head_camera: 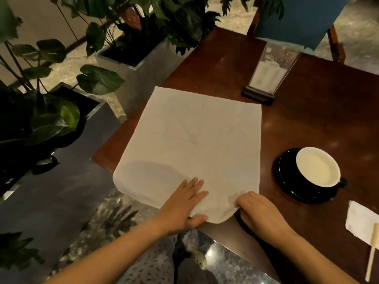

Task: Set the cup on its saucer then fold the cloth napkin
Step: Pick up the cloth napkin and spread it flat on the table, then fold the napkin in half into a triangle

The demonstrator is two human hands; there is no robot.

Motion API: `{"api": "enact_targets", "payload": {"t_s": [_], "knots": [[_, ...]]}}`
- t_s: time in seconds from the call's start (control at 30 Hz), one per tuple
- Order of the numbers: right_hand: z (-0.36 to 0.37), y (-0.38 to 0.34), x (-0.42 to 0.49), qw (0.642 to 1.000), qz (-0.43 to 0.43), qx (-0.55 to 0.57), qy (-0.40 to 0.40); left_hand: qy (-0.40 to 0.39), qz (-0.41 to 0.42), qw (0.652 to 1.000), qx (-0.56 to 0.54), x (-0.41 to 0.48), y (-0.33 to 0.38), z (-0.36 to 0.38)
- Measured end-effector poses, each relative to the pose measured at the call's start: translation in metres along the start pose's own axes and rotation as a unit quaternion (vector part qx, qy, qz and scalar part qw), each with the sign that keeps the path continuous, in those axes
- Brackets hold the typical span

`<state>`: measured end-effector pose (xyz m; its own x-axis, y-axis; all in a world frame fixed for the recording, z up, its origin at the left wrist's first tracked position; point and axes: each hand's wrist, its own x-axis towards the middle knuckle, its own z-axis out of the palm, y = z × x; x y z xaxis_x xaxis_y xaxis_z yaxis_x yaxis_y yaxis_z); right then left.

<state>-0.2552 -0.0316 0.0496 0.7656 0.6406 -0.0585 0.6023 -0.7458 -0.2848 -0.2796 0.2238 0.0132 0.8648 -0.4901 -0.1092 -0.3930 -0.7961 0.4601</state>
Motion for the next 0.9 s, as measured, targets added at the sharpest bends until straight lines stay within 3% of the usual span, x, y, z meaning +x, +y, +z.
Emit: {"api": "enact_targets", "payload": {"t_s": [0.1,0.2,0.27,0.4,0.57,0.77,0.9], "knots": [[-0.021,-0.004,0.033,0.996,0.047,0.072,0.02,0.009,-0.061,0.986,-0.152,0.012,0.034,-0.019],[-0.043,-0.008,0.072,0.986,0.042,0.157,0.025,0.087,-0.176,0.92,-0.34,0.035,0.06,-0.05],[-0.061,-0.012,0.099,0.98,0.039,0.192,0.04,0.144,-0.217,0.879,-0.4,0.049,0.062,-0.069],[-0.095,-0.018,0.158,0.977,0.02,0.204,0.061,0.238,-0.242,0.872,-0.353,0.066,0.037,-0.105],[-0.122,-0.016,0.235,0.986,-0.018,0.165,0.007,0.29,-0.281,0.846,-0.348,0.081,-0.037,-0.144],[-0.11,-0.014,0.34,0.977,0.051,0.207,0.018,0.225,-0.317,0.865,-0.318,0.102,-0.122,-0.173],[-0.077,-0.014,0.396,0.97,0.112,0.209,0.047,0.237,-0.342,0.856,-0.308,0.131,-0.176,-0.181]]}}
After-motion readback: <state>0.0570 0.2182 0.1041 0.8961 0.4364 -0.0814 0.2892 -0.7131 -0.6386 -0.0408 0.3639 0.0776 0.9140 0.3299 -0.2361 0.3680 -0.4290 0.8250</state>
